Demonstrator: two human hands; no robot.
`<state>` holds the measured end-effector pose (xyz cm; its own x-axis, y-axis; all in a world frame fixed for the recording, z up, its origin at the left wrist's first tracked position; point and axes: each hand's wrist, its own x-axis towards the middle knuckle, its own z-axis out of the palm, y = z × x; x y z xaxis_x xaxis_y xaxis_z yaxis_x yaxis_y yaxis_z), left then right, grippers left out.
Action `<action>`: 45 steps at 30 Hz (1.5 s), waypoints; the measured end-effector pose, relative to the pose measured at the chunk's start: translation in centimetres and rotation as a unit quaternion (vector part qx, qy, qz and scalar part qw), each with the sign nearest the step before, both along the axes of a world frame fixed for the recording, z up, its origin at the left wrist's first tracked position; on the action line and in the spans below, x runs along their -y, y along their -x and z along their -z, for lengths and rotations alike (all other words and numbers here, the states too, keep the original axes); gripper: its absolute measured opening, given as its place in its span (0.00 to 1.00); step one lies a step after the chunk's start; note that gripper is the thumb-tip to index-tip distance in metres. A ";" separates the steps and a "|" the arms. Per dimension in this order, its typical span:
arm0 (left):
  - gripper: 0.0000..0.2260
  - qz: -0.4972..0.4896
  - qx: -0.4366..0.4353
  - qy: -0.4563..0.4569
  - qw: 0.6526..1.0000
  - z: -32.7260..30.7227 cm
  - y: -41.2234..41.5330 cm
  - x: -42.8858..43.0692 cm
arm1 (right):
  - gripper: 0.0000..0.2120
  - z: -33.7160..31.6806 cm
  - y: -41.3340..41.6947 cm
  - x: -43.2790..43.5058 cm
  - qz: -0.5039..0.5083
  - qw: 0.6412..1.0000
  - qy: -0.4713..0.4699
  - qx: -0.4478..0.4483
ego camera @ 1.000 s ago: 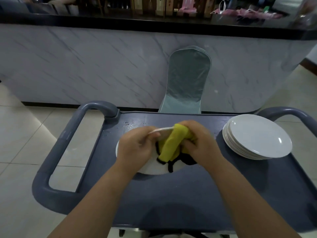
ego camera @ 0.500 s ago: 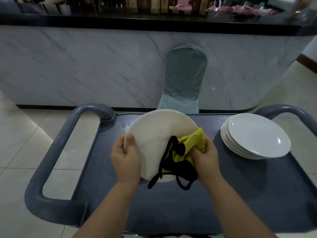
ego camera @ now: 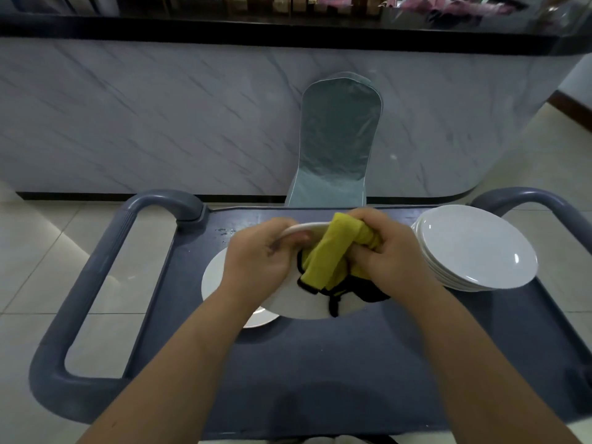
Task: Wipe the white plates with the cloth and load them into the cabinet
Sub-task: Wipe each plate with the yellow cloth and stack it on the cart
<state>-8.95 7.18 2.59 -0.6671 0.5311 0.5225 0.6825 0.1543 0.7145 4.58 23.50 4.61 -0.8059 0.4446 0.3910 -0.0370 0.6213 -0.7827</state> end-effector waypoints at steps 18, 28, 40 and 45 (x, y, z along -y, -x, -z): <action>0.03 0.066 -0.001 0.053 0.996 -1.2 -0.1 -1.9 | 0.12 -1.2 -0.4 -1.8 -0.030 0.998 -0.025 0.039; 0.14 -0.143 0.342 -0.027 0.928 6.5 -4.6 -0.3 | 0.11 7.4 -2.9 0.5 0.220 0.919 0.327 -0.028; 0.15 -0.077 0.115 -0.019 0.990 0.3 -0.1 -1.6 | 0.13 1.9 -1.9 -0.8 0.060 0.981 0.175 -0.050; 0.12 -0.222 0.502 -0.072 0.833 6.5 -5.2 -1.8 | 0.08 8.3 -1.9 2.1 0.251 0.877 0.407 -0.052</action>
<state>-3.73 9.01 -3.87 -0.9202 0.0955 -0.3796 -0.3712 0.0952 0.9237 6.47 21.39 -3.71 -0.4068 0.8992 -0.1611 -0.0159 -0.1833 -0.9829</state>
